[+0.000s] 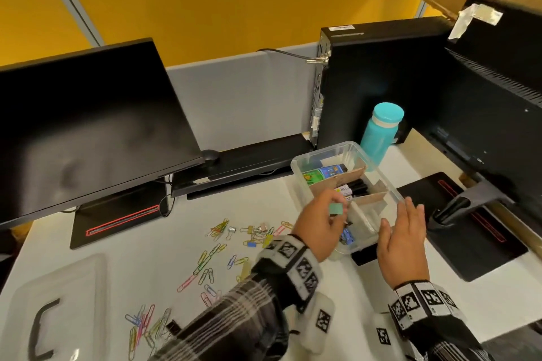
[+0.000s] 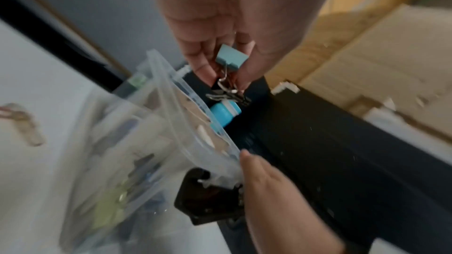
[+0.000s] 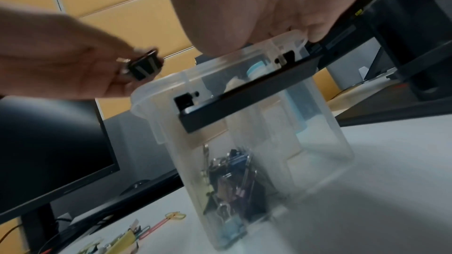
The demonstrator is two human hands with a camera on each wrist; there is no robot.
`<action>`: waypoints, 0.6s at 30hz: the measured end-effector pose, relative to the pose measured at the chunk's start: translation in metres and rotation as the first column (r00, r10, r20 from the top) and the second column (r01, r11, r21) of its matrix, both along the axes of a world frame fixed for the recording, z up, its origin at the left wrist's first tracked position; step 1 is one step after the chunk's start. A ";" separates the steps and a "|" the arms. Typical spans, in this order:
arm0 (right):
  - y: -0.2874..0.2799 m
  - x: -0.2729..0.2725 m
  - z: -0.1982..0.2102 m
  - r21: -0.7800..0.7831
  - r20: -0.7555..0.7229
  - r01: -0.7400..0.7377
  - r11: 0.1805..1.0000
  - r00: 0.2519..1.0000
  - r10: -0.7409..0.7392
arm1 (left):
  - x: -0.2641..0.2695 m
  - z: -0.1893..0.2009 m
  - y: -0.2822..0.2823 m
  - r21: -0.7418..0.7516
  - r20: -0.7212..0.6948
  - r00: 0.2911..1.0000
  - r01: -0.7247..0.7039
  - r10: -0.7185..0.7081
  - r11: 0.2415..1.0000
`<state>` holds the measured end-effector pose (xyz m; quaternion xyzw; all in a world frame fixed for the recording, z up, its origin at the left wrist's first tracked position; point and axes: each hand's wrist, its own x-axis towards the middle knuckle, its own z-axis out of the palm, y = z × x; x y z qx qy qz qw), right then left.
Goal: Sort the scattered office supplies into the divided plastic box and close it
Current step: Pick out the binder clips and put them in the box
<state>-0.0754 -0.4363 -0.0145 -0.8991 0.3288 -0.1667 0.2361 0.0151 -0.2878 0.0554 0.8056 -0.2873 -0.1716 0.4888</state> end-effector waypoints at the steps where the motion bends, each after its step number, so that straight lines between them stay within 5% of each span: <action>1: 0.000 0.000 0.000 -0.002 0.002 -0.003 1.000 1.000 0.003 | -0.002 0.001 -0.011 0.023 0.072 0.997 0.034 -0.035 0.999; 3: 0.000 -0.001 -0.001 -0.007 0.007 -0.006 1.000 1.000 0.006 | -0.004 -0.004 -0.027 0.188 0.209 0.966 0.115 -0.154 0.975; 6: -0.001 -0.002 -0.002 -0.021 0.012 -0.021 1.000 1.000 0.022 | -0.002 -0.019 -0.036 0.539 0.253 0.891 0.195 -0.378 0.820; 8: -0.003 -0.003 -0.003 -0.019 0.008 -0.030 0.999 1.000 0.030 | 0.001 -0.022 -0.035 0.575 0.241 0.879 0.212 -0.412 0.790; 14: 0.013 -0.005 0.012 -0.059 0.107 -0.121 0.991 0.986 0.127 | 0.011 -0.008 0.024 0.309 0.282 0.948 0.054 -0.146 0.949; 18: 0.065 0.002 0.023 -0.162 0.229 -0.491 0.856 0.825 0.516 | 0.029 -0.035 0.103 0.489 0.221 0.975 -0.102 -0.009 0.866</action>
